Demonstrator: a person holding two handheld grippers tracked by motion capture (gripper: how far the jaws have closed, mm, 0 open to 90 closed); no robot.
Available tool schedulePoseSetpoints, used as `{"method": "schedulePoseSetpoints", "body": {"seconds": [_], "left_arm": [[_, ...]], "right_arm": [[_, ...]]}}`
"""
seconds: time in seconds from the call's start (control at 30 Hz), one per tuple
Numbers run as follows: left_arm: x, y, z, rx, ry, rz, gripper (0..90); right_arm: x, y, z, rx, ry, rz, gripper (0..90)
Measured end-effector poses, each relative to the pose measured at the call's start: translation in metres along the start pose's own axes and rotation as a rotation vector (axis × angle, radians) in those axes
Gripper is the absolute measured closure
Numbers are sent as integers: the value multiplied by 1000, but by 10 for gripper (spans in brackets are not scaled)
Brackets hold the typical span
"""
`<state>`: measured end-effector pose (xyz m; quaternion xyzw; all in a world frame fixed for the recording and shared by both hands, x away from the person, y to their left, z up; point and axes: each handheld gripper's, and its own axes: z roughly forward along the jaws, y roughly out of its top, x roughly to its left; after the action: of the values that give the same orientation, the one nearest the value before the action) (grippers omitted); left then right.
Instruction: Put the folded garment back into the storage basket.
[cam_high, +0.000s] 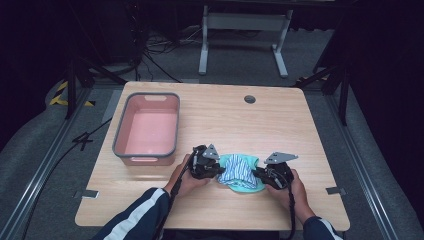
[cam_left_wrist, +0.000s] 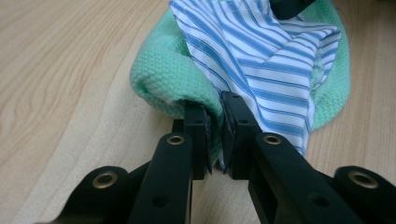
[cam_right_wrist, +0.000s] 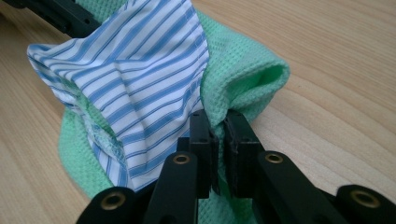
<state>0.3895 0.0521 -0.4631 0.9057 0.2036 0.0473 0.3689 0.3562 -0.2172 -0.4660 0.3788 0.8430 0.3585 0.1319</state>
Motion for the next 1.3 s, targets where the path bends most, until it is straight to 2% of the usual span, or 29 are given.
{"method": "schedulePoseSetpoints", "body": {"seconds": [0.1,0.17,0.3,0.5,0.63,0.8,0.87,0.97,1.1,1.2,1.3], "left_arm": [[-2,3,-3,-6,0,8,820],[-3,6,-7,-14,5,27,820],[-3,10,-15,-35,3,16,819],[-2,14,-19,-11,17,21,819],[-3,21,-25,-22,31,56,821],[-2,28,-35,-49,50,74,821],[-1,31,-41,-70,57,73,821],[0,31,-46,-70,79,81,821],[6,31,-59,-97,109,66,821],[11,31,-68,-117,138,90,823],[15,28,-73,-127,137,81,823]], "right_arm": [[1,1,-3,-12,1,3,831],[1,3,-7,-26,-6,0,831],[2,7,-17,-58,-5,0,831],[1,11,-24,-83,3,9,831],[0,15,-29,-104,3,6,831],[-1,20,-33,-127,2,10,831],[0,24,-37,-150,1,18,831],[1,32,-40,-174,4,17,831],[5,47,-41,-201,6,3,831],[9,55,-41,-214,12,-9,830],[14,63,-41,-212,10,-22,830]]}}
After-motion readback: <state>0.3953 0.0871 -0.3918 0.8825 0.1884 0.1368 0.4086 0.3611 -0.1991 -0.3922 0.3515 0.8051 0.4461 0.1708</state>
